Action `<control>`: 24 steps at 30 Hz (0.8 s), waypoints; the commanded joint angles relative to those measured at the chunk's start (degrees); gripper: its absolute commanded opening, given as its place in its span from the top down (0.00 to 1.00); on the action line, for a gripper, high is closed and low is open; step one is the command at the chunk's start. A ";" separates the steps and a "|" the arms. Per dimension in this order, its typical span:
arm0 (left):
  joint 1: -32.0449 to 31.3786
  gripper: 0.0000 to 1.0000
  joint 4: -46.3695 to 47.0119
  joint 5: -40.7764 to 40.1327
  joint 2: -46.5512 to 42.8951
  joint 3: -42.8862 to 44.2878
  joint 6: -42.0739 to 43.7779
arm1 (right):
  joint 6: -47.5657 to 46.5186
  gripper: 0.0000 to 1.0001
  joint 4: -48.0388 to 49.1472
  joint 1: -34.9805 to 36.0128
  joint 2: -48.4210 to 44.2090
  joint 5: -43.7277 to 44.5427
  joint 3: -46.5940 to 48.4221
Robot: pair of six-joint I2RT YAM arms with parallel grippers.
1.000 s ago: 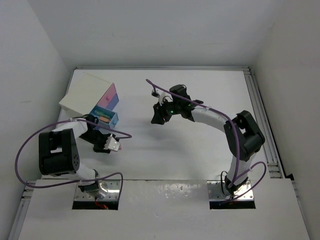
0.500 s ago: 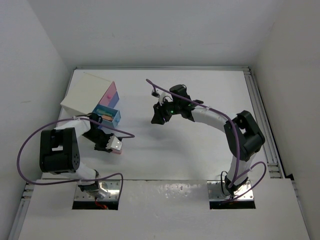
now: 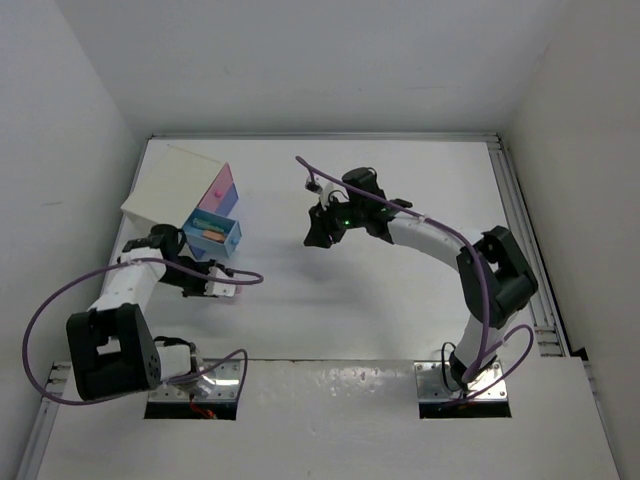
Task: Sort the stationery into containers
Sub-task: Pick up the stationery from the center of the board, then place the stationery in the drawer.
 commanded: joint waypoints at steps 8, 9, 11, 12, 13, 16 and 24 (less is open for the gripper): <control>2.99 1.00 -15.28 15.73 1.06 22.55 -2.96 | -0.19 0.64 -0.42 -0.03 -4.35 -0.52 -0.52; 3.17 1.00 -16.07 16.25 2.03 24.40 -3.04 | -0.19 0.64 -0.42 -0.03 -4.44 -0.34 -0.69; 3.87 1.00 -17.57 17.31 5.18 30.36 -4.01 | -0.36 0.64 -0.42 0.06 -4.62 -0.25 -0.87; 4.13 1.00 -18.10 17.49 6.51 32.48 -4.36 | -0.36 0.64 -0.42 0.06 -4.79 -0.16 -1.04; 4.83 1.00 -19.49 17.84 7.74 34.51 -4.19 | -0.36 0.64 -0.42 -0.03 -4.79 -0.16 -1.13; 5.45 1.00 -20.30 16.88 12.40 40.14 -2.44 | -0.54 0.64 -0.68 -0.03 -4.97 0.10 -1.22; 5.45 1.00 -20.30 13.63 16.54 42.53 3.02 | -0.54 0.64 -1.03 -0.82 -4.79 0.36 -1.13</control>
